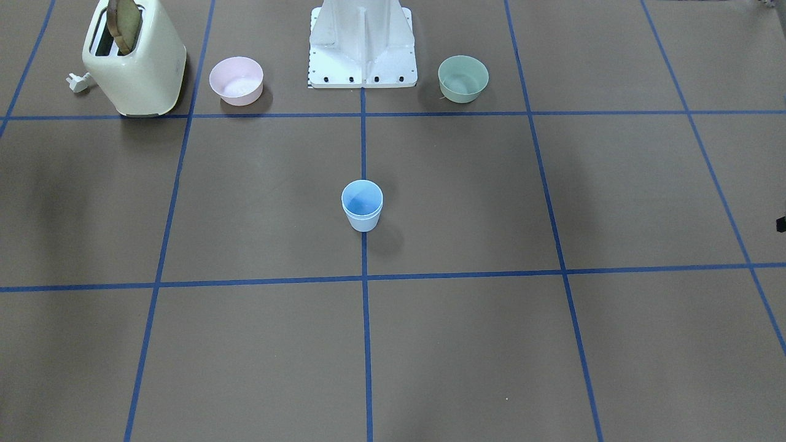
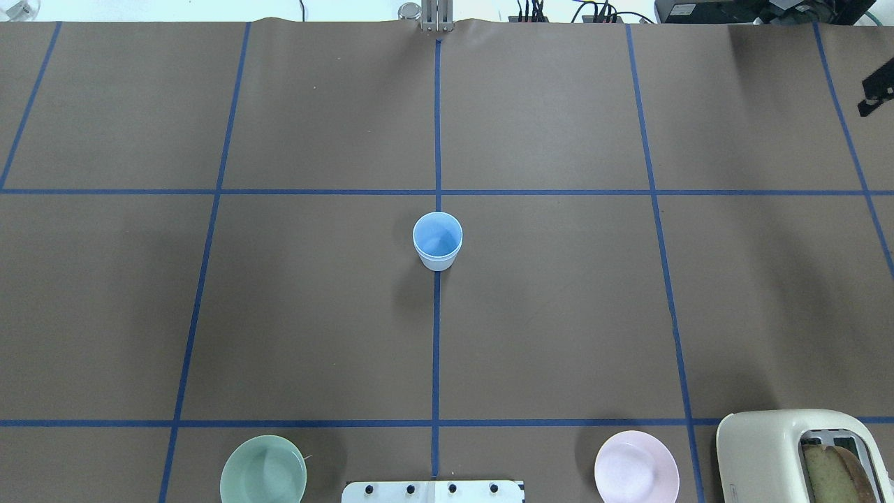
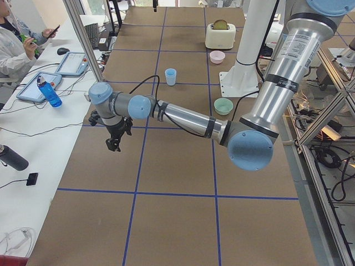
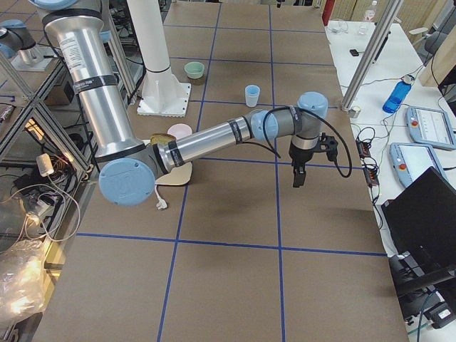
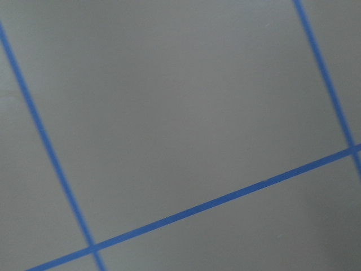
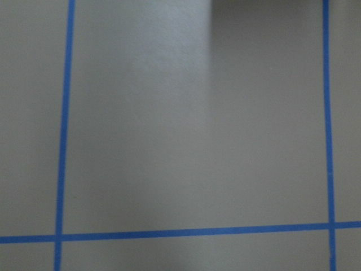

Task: Stack blue cups with both arms

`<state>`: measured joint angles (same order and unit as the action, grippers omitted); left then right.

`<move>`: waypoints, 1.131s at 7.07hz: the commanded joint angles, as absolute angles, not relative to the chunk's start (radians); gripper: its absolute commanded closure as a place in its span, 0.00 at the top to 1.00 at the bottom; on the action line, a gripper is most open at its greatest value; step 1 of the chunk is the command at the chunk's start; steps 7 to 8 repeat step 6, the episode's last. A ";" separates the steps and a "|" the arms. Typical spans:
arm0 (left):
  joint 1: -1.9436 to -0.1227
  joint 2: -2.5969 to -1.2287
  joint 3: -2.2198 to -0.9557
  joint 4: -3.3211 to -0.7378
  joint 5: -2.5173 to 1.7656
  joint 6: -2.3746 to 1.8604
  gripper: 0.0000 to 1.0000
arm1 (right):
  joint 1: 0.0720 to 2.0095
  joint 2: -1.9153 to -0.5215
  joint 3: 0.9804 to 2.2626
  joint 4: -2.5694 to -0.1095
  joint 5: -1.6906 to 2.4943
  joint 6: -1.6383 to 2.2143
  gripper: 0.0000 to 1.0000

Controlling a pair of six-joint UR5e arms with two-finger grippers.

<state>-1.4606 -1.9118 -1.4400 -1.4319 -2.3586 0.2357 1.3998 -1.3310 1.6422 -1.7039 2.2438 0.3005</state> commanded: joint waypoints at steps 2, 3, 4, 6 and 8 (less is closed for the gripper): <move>-1.502 -1.818 -1.427 -1.442 -2.359 0.282 0.98 | 1.443 -1.475 1.657 -1.694 2.249 0.267 1.00; -1.502 -1.798 -1.431 -1.454 -2.359 0.282 0.98 | 1.450 -1.476 1.660 -1.694 2.249 0.267 1.00; -1.502 -1.793 -1.431 -1.457 -2.359 0.282 0.98 | 1.450 -1.480 1.663 -1.694 2.249 0.267 1.00; -1.502 -1.787 -1.433 -1.459 -2.359 0.282 0.98 | 1.450 -1.482 1.664 -1.694 2.249 0.267 1.00; -1.502 -1.787 -1.433 -1.459 -2.359 0.282 0.98 | 1.450 -1.482 1.664 -1.694 2.249 0.267 1.00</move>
